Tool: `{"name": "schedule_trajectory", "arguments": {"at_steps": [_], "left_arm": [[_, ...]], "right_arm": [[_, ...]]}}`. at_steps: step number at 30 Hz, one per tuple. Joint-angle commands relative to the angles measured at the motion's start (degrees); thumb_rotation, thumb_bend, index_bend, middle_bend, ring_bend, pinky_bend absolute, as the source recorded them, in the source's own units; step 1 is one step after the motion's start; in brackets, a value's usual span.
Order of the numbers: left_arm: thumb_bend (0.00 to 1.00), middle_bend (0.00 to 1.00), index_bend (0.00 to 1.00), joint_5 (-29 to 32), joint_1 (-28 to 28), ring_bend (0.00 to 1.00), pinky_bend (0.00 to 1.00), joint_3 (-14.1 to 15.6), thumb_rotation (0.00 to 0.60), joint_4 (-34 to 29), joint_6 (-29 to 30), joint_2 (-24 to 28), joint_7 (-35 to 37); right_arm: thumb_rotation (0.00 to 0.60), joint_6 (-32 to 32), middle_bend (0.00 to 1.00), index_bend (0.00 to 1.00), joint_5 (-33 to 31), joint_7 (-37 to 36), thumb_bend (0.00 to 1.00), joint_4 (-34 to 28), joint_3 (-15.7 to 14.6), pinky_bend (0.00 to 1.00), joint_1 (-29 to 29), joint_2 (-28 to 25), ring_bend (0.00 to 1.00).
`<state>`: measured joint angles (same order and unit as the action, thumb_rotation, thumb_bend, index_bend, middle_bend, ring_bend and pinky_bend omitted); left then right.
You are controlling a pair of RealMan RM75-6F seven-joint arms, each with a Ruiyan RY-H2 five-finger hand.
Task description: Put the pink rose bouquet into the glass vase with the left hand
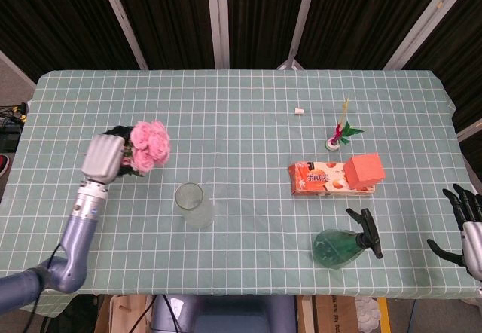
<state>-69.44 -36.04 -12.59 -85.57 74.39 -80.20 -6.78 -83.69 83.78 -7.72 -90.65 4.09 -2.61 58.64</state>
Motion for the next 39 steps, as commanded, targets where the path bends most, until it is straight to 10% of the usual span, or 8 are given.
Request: {"name": "schedule_trajectory", "arguments": {"at_steps": [1,10,20,39], "left_arm": [[0.48,0.39,0.34,-4.2,5.5,0.34,0.49,-3.0,0.6,-11.5,3.6,10.0,16.1],[0.48,0.38,0.34,-9.0,10.1,0.34,0.49,-6.7,0.6,-25.9,0.5,25.1,51.5],[0.48,0.38,0.34,-13.7,11.2,0.34,0.49,-9.5,0.6,-32.3,1.0,31.1,69.1],[0.48,0.38,0.34,-11.6,3.8,0.34,0.49,-8.5,0.6,-34.8,-4.0,20.9,62.4]], "right_arm": [[0.6,-0.1,0.05,0.12,0.1,0.0,0.21,-0.2,0.0,0.0,0.0,0.0,0.02],[0.6,-0.3,0.05,0.12,0.1,0.0,0.21,-0.2,0.0,0.0,0.1,0.0,0.02],[0.6,-0.7,0.05,0.12,0.4,-0.4,0.21,-0.1,0.0,0.0,0.2,-0.1,0.02],[0.6,-0.6,0.05,0.12,0.2,-0.9,0.21,0.1,0.1,0.0,0.2,-0.2,0.02]]}}
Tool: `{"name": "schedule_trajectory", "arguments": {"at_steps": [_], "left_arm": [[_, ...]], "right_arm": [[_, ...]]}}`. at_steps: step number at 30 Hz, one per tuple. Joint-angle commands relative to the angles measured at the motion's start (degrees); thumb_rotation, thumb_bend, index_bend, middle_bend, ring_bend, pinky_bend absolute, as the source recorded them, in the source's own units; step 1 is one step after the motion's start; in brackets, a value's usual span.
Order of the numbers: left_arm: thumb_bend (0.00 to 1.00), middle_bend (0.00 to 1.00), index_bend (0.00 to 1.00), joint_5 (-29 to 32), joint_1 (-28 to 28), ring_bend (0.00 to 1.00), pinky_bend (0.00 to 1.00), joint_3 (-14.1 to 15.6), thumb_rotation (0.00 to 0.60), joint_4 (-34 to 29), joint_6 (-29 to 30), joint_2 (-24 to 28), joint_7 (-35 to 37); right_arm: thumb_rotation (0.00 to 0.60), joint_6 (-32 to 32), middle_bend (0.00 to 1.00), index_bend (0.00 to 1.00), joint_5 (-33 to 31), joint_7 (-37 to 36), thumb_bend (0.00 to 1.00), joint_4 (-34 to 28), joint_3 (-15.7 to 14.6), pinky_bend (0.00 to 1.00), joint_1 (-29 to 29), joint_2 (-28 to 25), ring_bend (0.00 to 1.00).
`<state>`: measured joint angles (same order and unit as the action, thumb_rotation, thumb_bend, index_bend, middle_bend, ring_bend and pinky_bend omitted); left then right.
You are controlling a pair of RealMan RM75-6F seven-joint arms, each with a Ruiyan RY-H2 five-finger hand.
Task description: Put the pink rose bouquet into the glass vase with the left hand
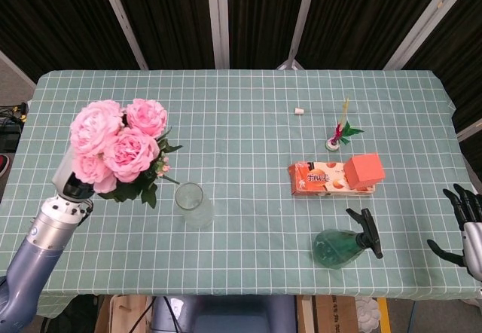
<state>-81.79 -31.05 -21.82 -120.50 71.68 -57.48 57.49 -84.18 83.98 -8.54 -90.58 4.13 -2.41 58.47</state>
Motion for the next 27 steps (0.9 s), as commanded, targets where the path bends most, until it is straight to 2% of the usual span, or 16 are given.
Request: {"name": "schedule_trajectory", "arguments": {"at_steps": [1,9,27], "left_arm": [[0.48,0.38,0.34,0.8,-1.5,0.34,0.49,1.0,0.6,0.3,-1.6,-2.3,-2.3],[0.47,0.38,0.34,2.5,-3.3,0.34,0.49,2.4,0.6,2.3,-3.8,-6.8,-6.1],[0.46,0.36,0.34,3.8,-5.3,0.34,0.49,6.2,0.6,7.3,-7.9,-12.8,-13.5]], "right_arm": [[0.6,-0.1,0.05,0.12,0.1,-0.1,0.21,0.0,0.0,0.0,0.0,0.0,0.02],[0.6,-0.3,0.05,0.12,0.0,-1.0,0.21,0.3,0.1,0.0,0.2,-0.2,0.02],[0.6,-0.5,0.05,0.12,0.1,-1.8,0.21,0.5,0.1,0.0,0.4,-0.4,0.02]]}}
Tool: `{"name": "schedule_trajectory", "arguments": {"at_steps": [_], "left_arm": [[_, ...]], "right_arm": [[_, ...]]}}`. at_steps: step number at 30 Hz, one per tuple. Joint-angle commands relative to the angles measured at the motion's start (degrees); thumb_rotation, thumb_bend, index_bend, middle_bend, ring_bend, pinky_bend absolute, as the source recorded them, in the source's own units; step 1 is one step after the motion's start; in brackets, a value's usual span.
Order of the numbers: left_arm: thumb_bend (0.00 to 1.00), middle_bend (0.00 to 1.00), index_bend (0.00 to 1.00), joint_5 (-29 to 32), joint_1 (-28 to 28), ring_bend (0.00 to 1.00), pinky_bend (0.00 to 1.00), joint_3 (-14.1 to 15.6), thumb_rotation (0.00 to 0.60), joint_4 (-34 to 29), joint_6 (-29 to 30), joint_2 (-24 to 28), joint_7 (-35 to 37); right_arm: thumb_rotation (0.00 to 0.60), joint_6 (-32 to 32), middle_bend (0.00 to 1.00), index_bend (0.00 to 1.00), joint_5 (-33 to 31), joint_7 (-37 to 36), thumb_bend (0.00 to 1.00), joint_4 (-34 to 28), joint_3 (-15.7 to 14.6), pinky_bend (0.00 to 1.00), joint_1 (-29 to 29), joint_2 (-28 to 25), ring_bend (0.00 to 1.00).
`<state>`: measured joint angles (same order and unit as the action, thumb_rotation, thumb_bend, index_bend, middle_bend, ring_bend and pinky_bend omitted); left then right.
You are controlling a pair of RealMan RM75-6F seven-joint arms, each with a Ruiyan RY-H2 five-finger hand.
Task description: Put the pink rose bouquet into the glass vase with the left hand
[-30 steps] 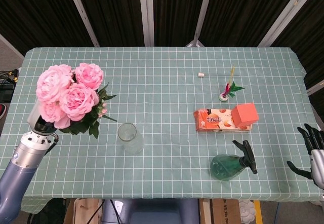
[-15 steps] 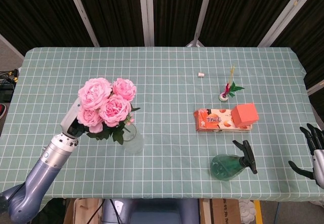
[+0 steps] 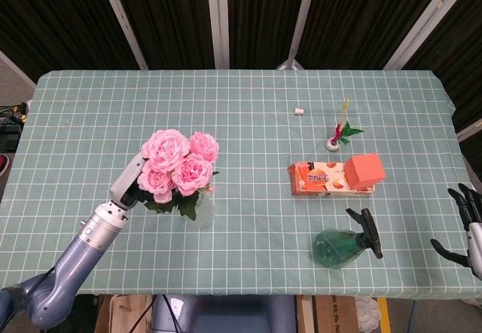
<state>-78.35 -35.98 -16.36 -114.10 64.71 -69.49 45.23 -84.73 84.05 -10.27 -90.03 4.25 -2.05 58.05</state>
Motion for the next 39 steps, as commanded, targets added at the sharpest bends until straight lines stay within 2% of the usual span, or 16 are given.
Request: {"name": "schedule_trajectory", "arguments": {"at_steps": [1,7,12,16,20,23,27,31,34,39], "left_arm": [[0.46,0.36,0.34,0.5,-0.5,0.33,0.49,0.9,0.6,1.1,-1.1,-1.0,-1.7],[0.45,0.34,0.32,0.2,-0.7,0.32,0.48,2.2,0.6,3.4,-1.1,-3.4,-6.7],[0.4,0.3,0.3,-0.3,-0.9,0.26,0.44,3.0,0.6,4.9,-1.3,-5.0,-9.4],[0.35,0.22,0.23,-1.1,-1.1,0.14,0.3,3.7,0.6,5.8,-1.9,-5.4,-10.9],[0.31,0.15,0.17,-2.5,-1.5,0.05,0.17,4.3,0.6,5.5,-3.6,-4.2,-9.3],[0.29,0.11,0.13,-4.2,-1.8,0.01,0.11,4.7,0.6,5.4,-4.6,-2.6,-8.0],[0.28,0.09,0.11,-6.3,-1.4,0.0,0.1,5.3,0.6,4.0,-4.5,0.2,-6.9],[0.25,0.09,0.1,-9.6,1.1,0.0,0.09,6.3,0.6,2.0,-0.2,2.7,-6.6],[0.25,0.1,0.1,-10.7,4.2,0.0,0.09,6.8,0.6,1.1,4.8,4.5,-9.0],[0.24,0.1,0.08,-10.5,11.5,0.01,0.09,6.6,0.6,1.5,17.7,4.8,-25.1]], "right_arm": [[0.6,0.0,0.05,0.12,0.0,-0.1,0.21,0.0,0.0,0.0,0.0,0.0,0.02],[0.6,0.0,0.05,0.12,0.1,-0.1,0.21,0.0,0.0,0.0,0.1,-0.1,0.02],[0.6,0.0,0.05,0.12,0.0,-0.2,0.21,0.0,0.0,0.0,0.1,-0.1,0.02],[0.6,0.0,0.05,0.12,0.0,-0.3,0.21,0.0,0.0,0.0,0.1,-0.2,0.02],[0.6,-0.1,0.05,0.12,0.0,-0.4,0.21,0.0,0.0,0.0,0.2,-0.2,0.02],[0.6,-0.3,0.05,0.12,0.1,-0.3,0.21,0.0,0.0,0.0,0.2,-0.2,0.02],[0.6,-0.3,0.05,0.12,0.3,-0.1,0.21,-0.1,0.0,0.0,0.2,-0.1,0.02],[0.6,-0.5,0.05,0.12,0.2,-0.1,0.21,-0.2,0.0,0.0,0.3,-0.2,0.02],[0.6,-1.0,0.05,0.12,0.3,-0.3,0.21,-0.5,0.0,0.0,0.5,-0.3,0.02],[0.6,-1.5,0.05,0.12,0.6,-0.5,0.21,-0.6,0.0,0.0,0.8,-0.4,0.02]]}}
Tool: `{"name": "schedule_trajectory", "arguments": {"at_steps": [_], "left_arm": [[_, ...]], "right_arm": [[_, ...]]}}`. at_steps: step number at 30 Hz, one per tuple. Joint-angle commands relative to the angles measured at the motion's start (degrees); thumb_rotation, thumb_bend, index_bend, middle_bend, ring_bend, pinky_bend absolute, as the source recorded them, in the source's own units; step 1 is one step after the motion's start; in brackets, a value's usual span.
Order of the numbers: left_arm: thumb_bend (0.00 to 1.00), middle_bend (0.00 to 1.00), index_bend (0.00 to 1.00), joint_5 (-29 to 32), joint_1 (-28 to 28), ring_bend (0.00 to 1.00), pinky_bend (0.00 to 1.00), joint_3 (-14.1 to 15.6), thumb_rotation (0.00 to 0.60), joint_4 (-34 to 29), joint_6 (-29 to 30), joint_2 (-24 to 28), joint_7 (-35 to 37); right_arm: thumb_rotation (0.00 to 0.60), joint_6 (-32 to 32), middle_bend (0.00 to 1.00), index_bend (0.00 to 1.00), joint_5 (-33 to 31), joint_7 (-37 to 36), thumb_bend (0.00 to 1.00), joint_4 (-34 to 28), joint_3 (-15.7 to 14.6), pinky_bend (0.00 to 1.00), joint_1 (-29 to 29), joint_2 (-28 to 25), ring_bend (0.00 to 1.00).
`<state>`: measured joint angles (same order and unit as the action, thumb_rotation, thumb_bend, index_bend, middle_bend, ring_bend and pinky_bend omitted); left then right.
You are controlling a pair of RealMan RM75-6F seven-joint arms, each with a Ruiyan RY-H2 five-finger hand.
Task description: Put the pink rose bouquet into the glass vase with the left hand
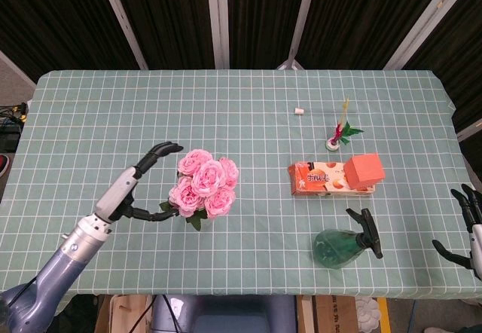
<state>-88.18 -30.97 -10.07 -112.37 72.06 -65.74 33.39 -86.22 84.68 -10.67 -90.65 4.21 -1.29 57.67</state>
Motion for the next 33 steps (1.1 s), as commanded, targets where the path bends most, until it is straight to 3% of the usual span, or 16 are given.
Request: {"name": "schedule_trajectory", "arguments": {"at_steps": [1,6,11,14,20,29,33], "left_arm": [[0.24,0.1,0.09,-0.9,7.6,0.01,0.09,0.6,0.6,0.1,12.1,1.2,-17.1],[0.24,0.11,0.11,-2.3,12.9,0.01,0.09,2.1,0.6,5.4,20.2,-0.6,-39.7],[0.24,0.08,0.11,1.3,18.4,0.0,0.09,5.8,0.6,7.1,22.3,-1.6,-48.6],[0.25,0.07,0.11,6.8,20.6,0.0,0.07,7.0,0.6,6.1,20.4,-0.3,-48.5],[0.25,0.07,0.11,12.5,23.0,0.0,0.05,6.7,0.6,11.1,19.4,-1.0,-46.2],[0.25,0.07,0.11,12.0,23.5,0.0,0.03,6.9,0.6,15.9,16.3,-2.5,-40.3],[0.25,0.07,0.11,9.3,24.1,0.0,0.03,6.7,0.6,17.3,17.9,-2.7,-37.8]], "right_arm": [[0.6,0.0,0.05,0.12,0.0,0.0,0.21,0.0,0.0,0.0,0.0,0.0,0.02],[0.6,0.3,0.05,0.12,0.0,0.7,0.21,-0.3,-0.1,0.0,-0.1,0.0,0.02],[0.6,-0.2,0.05,0.12,0.4,1.5,0.21,-0.7,-0.2,0.0,0.0,0.2,0.02],[0.6,-0.3,0.05,0.12,0.5,1.8,0.21,-0.5,-0.1,0.0,0.0,0.3,0.02],[0.6,0.5,0.05,0.12,0.5,2.4,0.21,-0.2,-0.2,0.0,-0.5,0.7,0.02],[0.6,1.0,0.05,0.12,1.1,3.5,0.21,-0.1,-0.4,0.0,-0.9,1.0,0.02],[0.6,1.3,0.05,0.12,1.2,3.8,0.21,0.4,-0.5,0.0,-1.2,1.3,0.02]]}}
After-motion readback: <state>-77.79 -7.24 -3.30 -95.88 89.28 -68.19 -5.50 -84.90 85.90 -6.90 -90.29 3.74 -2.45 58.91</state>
